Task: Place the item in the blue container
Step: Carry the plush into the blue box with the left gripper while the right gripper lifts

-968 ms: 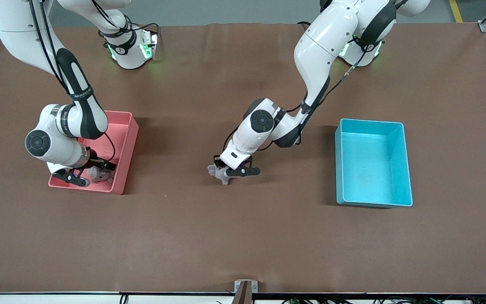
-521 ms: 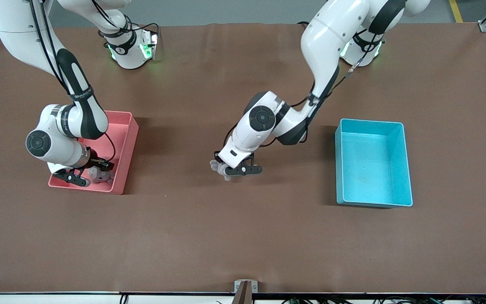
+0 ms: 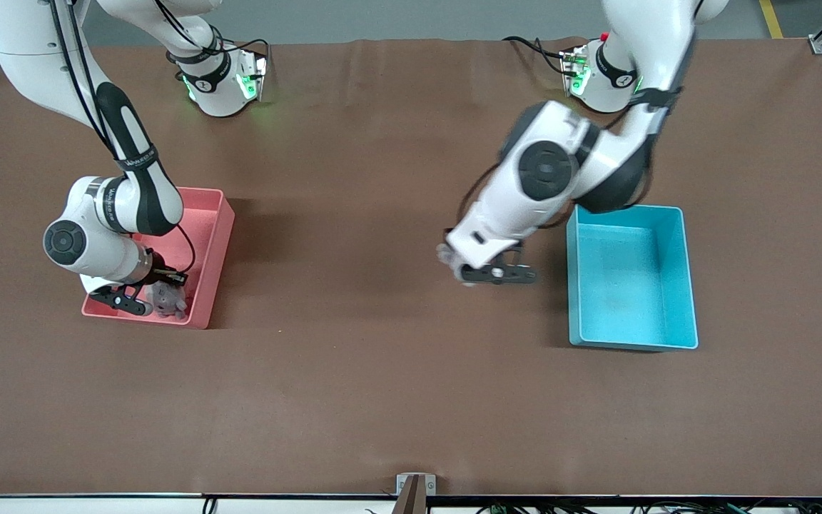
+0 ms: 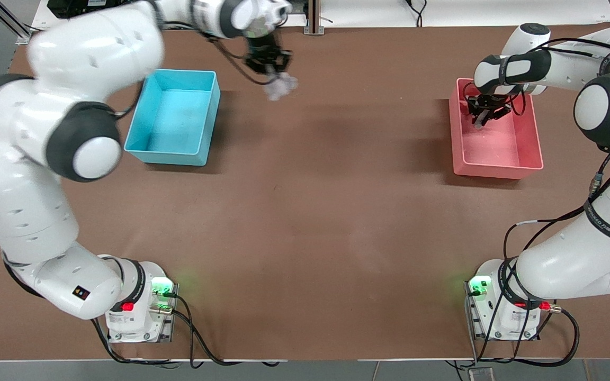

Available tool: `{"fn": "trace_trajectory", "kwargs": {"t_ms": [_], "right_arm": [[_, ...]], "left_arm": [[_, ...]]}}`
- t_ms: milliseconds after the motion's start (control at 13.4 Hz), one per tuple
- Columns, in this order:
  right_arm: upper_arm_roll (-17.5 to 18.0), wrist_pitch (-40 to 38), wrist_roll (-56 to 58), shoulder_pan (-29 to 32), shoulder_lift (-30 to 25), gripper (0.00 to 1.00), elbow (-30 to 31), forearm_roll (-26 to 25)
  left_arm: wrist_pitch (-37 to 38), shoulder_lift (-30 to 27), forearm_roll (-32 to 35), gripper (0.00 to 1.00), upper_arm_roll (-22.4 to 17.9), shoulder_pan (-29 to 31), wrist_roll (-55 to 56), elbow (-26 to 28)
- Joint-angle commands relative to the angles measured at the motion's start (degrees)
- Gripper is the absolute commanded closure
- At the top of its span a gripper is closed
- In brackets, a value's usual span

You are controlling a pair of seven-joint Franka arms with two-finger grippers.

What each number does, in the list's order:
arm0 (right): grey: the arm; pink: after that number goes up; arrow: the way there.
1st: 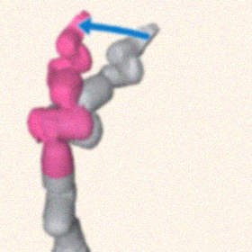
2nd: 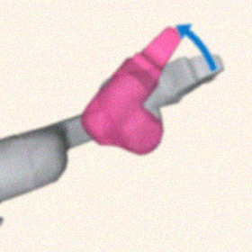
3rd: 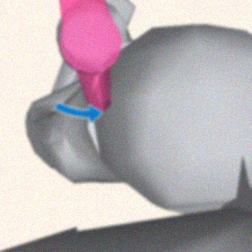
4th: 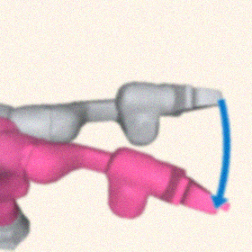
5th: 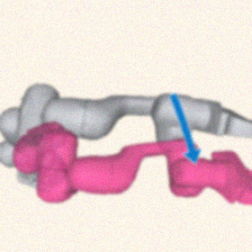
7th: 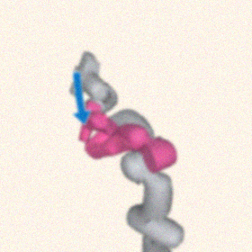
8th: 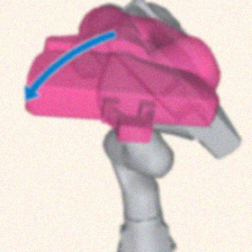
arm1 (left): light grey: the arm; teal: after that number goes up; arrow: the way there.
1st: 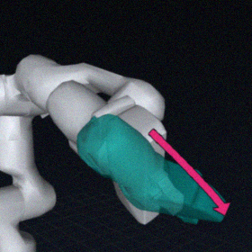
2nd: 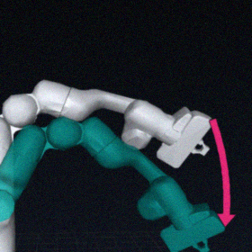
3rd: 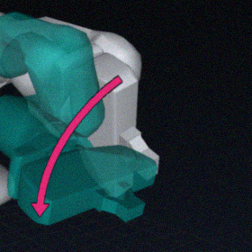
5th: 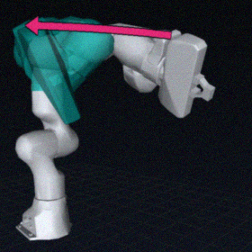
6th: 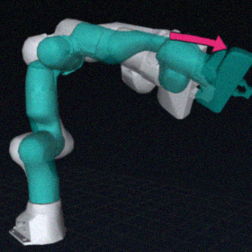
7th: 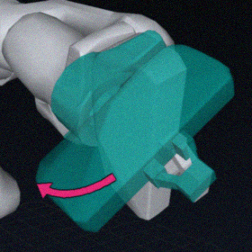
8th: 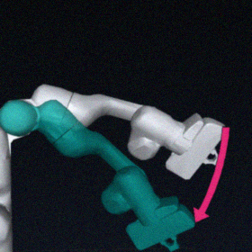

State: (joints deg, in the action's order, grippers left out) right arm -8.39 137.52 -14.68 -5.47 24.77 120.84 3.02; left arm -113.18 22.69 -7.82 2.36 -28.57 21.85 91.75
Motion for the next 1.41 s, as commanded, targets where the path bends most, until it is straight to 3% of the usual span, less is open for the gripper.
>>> {"fn": "trace_trajectory", "kwargs": {"t_ms": [0,149,670,968,1340], "right_arm": [[0.3,0.1,0.1,1.0,-0.1,0.99,-0.3,0.1],[0.2,-1.9,0.3,1.1,-0.4,0.99,-1.8,0.1],[0.0,-19.5,0.3,1.1,-0.4,0.99,-14.6,0.0],[0.0,-28.2,-0.6,0.5,-0.3,0.99,-21.8,0.0],[0.1,-28.8,-0.6,0.3,-0.3,0.99,-22.5,0.0]], "left_arm": [[-0.9,-8.6,7.1,0.81,0.5,6.4,-11.8,13.3],[-0.9,-9.2,11.6,0.81,0.6,10.2,-15.3,15.3],[-4.3,-4.2,13.6,0.81,0.6,22.4,-25.9,16.4],[-7.8,0.9,14.8,0.80,0.5,25.8,-26.1,16.4],[-11.0,5.6,14.9,0.75,0.6,27.0,-26.0,16.3]]}}
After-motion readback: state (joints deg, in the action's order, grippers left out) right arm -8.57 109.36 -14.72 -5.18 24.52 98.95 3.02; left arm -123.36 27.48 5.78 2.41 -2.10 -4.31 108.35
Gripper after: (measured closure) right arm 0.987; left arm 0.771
